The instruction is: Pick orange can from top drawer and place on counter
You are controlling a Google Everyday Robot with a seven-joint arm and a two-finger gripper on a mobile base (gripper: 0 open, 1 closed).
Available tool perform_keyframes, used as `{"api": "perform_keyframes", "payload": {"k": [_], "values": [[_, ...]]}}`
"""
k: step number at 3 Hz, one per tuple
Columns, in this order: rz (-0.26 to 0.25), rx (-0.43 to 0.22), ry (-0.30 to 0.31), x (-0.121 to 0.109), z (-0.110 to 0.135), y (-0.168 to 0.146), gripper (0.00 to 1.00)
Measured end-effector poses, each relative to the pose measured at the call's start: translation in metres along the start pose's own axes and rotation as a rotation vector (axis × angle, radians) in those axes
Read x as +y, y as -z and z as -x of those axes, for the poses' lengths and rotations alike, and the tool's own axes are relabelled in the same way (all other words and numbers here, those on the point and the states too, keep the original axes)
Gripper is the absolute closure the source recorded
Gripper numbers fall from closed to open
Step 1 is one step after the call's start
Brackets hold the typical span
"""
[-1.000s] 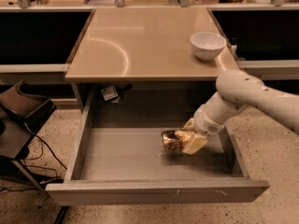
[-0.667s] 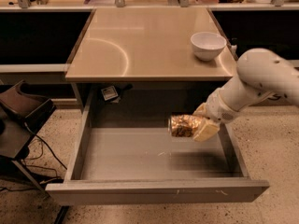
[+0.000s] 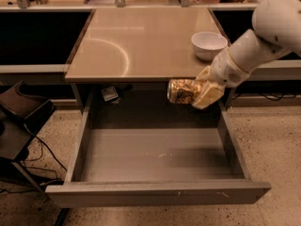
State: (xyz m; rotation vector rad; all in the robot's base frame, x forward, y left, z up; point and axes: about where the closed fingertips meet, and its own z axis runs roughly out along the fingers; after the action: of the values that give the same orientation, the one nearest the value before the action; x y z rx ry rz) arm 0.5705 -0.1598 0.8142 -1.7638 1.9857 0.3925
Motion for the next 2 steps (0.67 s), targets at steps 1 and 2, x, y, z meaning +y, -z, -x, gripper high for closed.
{"api": "perform_keyframes", "payload": {"k": [1,2], "values": [[0.011,-0.070,-0.020,-0.050,0.024,-0.014,1.00],[-0.068,-0.172,-0.036,-0.136,0.073,-0.028,1.00]]}}
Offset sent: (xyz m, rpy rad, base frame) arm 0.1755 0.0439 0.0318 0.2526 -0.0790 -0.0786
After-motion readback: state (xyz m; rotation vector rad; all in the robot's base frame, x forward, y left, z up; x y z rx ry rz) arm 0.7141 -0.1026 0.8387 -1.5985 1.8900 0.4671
